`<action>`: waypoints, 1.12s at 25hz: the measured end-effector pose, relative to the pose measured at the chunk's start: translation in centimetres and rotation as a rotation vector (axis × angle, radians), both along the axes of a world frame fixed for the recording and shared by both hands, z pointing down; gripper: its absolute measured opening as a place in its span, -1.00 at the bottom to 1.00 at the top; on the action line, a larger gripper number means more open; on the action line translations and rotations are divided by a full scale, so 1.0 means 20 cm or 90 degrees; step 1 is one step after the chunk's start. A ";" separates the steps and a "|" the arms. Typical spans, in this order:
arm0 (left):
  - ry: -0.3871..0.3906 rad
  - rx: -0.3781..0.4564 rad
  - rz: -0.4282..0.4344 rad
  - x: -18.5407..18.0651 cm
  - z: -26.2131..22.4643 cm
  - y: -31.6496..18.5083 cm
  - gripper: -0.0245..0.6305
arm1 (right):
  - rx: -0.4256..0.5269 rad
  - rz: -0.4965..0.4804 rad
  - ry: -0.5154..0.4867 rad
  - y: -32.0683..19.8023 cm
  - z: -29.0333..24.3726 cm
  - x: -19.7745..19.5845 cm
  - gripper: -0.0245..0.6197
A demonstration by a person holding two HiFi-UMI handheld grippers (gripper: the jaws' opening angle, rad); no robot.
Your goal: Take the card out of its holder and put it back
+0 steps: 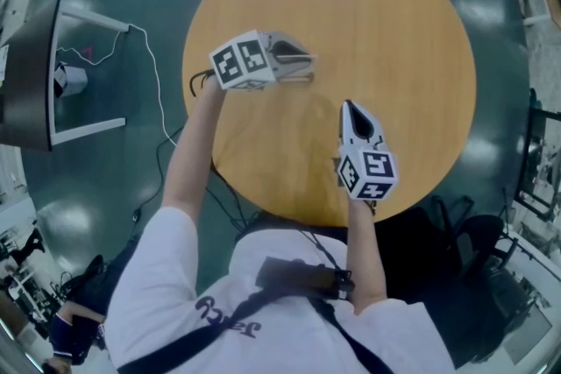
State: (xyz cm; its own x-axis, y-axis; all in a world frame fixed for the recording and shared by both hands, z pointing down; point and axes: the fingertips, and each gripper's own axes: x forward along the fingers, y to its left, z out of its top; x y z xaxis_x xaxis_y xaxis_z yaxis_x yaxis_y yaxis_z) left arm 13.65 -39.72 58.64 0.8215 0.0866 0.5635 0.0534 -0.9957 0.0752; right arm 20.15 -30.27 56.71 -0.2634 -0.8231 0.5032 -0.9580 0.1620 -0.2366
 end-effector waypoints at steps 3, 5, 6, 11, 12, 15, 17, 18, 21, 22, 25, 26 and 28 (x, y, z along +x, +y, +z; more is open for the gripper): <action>-0.004 -0.002 0.000 -0.02 0.00 -0.01 -0.85 | -0.001 -0.001 0.001 -0.01 0.00 -0.01 -0.85; -0.011 0.001 0.003 -0.02 0.00 -0.02 -0.85 | -0.002 0.001 0.001 -0.02 0.00 -0.01 -0.85; -0.014 0.003 0.005 -0.02 0.00 -0.02 -0.85 | -0.003 0.002 0.001 -0.02 0.00 -0.01 -0.85; -0.028 0.009 0.005 0.00 0.00 -0.02 -0.85 | -0.003 0.001 0.000 -0.02 -0.01 0.00 -0.85; -0.033 0.008 0.007 0.00 0.00 -0.02 -0.85 | -0.003 0.001 0.000 -0.02 0.00 0.00 -0.85; -0.046 0.013 0.013 -0.01 0.00 -0.02 -0.85 | -0.004 0.000 -0.001 -0.03 0.00 -0.02 -0.85; -0.050 0.016 0.017 0.00 -0.01 -0.02 -0.85 | -0.004 -0.001 -0.001 -0.03 0.00 -0.02 -0.85; -0.051 0.016 0.018 0.00 -0.01 -0.02 -0.85 | -0.003 -0.001 -0.001 -0.02 0.00 -0.02 -0.85; -0.052 0.014 0.015 -0.01 0.00 -0.01 -0.85 | -0.001 0.002 -0.001 -0.01 0.00 -0.01 -0.85; -0.052 0.014 0.013 -0.02 0.00 0.00 -0.85 | -0.001 0.003 -0.001 -0.01 0.00 0.00 -0.85; -0.048 0.011 0.007 -0.02 0.01 0.00 -0.85 | -0.002 0.007 -0.002 0.00 0.01 0.02 -0.85; -0.047 0.008 0.005 -0.02 0.01 0.00 -0.85 | -0.003 0.007 -0.002 0.00 0.01 0.03 -0.85; -0.043 0.005 0.003 -0.01 0.03 0.01 -0.85 | -0.004 0.006 -0.003 0.01 0.02 0.03 -0.85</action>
State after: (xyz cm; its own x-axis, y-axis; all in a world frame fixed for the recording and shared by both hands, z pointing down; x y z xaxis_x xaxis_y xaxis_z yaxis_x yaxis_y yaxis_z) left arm 13.40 -39.57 59.15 0.7810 0.0850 0.6187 0.0525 -0.9961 0.0707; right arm 20.73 -30.12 57.04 -0.2585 -0.8227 0.5064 -0.9582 0.1519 -0.2423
